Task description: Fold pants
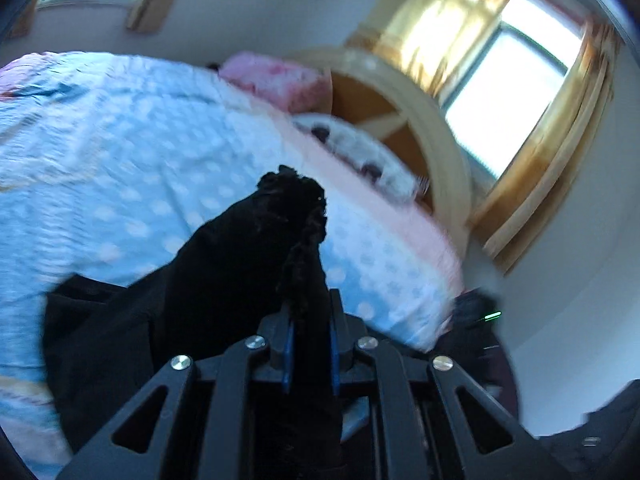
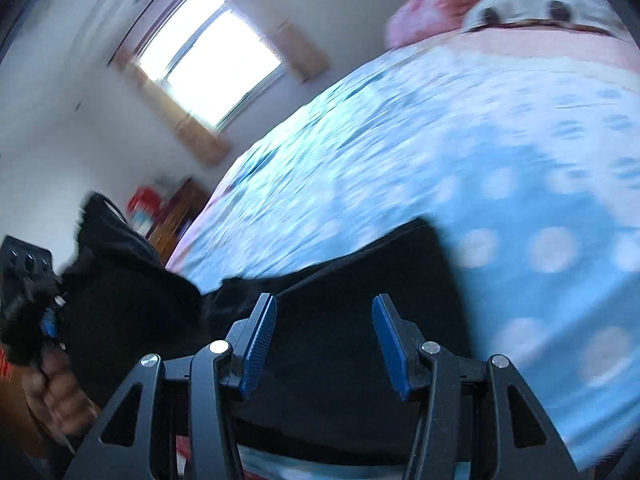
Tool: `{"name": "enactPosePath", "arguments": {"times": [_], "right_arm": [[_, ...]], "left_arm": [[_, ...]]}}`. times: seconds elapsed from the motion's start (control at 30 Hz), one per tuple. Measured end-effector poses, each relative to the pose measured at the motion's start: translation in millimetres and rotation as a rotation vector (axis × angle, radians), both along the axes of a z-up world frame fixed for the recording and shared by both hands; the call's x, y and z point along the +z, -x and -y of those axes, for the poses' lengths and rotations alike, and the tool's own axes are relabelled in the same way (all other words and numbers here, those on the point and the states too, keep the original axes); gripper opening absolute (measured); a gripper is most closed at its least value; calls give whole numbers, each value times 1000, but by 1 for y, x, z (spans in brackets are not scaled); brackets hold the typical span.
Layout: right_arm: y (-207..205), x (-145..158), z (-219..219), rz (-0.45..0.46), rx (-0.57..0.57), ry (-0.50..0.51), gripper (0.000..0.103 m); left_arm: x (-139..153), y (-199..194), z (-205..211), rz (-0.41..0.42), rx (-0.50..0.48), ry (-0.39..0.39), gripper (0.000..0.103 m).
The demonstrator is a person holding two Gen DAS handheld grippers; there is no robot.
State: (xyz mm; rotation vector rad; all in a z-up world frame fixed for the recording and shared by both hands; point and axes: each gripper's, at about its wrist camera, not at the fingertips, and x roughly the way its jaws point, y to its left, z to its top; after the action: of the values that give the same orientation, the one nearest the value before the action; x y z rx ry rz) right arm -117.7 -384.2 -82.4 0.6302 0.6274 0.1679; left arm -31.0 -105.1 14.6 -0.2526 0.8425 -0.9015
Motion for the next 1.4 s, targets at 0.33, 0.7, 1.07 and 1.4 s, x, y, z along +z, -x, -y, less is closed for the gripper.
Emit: {"name": "enactPosePath", "arguments": {"times": [0.33,0.7,1.07,1.4], "right_arm": [[8,-5,41,-21,-107,-29,70],[-9,-14,-16,-121,138,39,70],[-2,-14,-2,-183,61,149,25],[45,16,-22,-87,305,257,49]], "left_arm": [[-46,21,70,-16,-110,-139,38],[-52,29,-59,165,203,-310,79],[-91,39,-62,186,241,-336,92],[-83,36,-66,137,275,-277,94]]}}
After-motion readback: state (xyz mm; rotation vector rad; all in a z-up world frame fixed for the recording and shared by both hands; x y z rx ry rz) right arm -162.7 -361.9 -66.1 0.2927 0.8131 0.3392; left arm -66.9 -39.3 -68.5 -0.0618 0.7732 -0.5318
